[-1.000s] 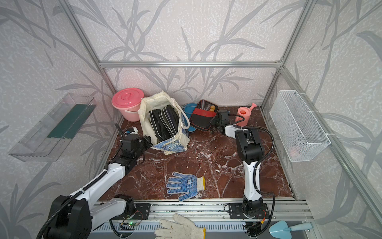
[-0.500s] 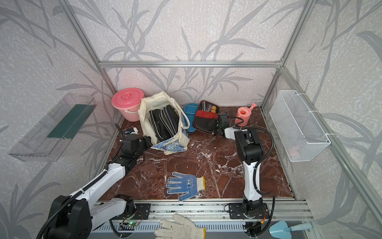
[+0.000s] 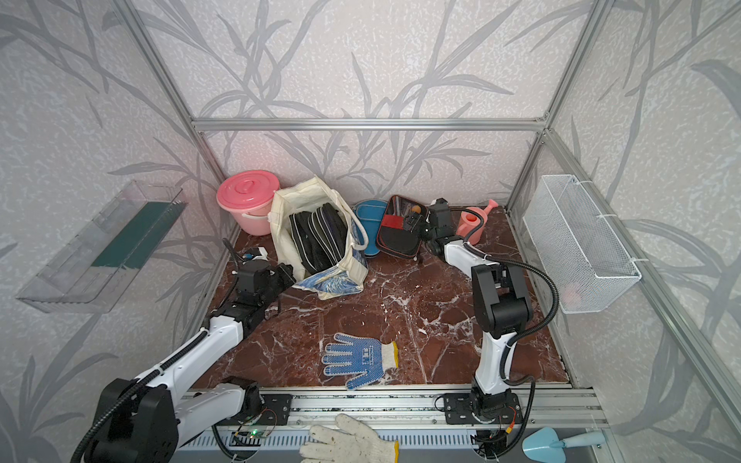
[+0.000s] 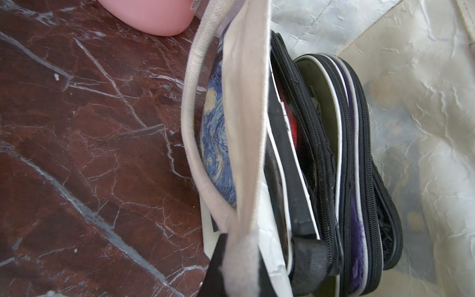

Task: Remove the ping pong set from the canvas bag
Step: Place the ping pong set at the ping pong set.

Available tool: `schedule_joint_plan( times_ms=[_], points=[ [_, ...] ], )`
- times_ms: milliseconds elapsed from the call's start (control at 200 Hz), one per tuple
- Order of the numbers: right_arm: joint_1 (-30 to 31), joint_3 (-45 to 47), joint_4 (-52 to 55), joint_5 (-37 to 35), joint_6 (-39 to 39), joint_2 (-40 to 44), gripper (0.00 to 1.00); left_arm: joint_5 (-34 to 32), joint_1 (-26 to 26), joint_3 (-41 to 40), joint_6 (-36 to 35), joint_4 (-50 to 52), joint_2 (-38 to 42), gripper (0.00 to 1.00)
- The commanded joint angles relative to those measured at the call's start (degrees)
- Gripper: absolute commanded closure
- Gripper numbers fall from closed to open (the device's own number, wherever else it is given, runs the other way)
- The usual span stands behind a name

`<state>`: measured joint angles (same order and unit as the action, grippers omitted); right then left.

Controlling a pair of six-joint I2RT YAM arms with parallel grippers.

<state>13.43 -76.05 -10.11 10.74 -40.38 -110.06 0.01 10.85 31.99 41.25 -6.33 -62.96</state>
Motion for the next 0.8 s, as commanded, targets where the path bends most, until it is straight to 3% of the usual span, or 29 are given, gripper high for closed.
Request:
schedule_joint_plan(
  times_ms=[0,430,795],
  points=[
    [1.8,-4.1,6.0,2.3,6.9,3.9,0.06,0.0,0.1,0.8,-1.1,2.6,1.3,1.0],
    [18.3,-27.9,29.1,1.0,27.1,6.2,0.07,0.8,0.1,0.9,-0.9,1.1,0.4,1.0],
    [29.0,-44.3,39.9,-0.3,36.6,-2.3,0.18,1.4,0.4,1.2,-0.8,-0.4,-0.9,1.0]
  ],
)
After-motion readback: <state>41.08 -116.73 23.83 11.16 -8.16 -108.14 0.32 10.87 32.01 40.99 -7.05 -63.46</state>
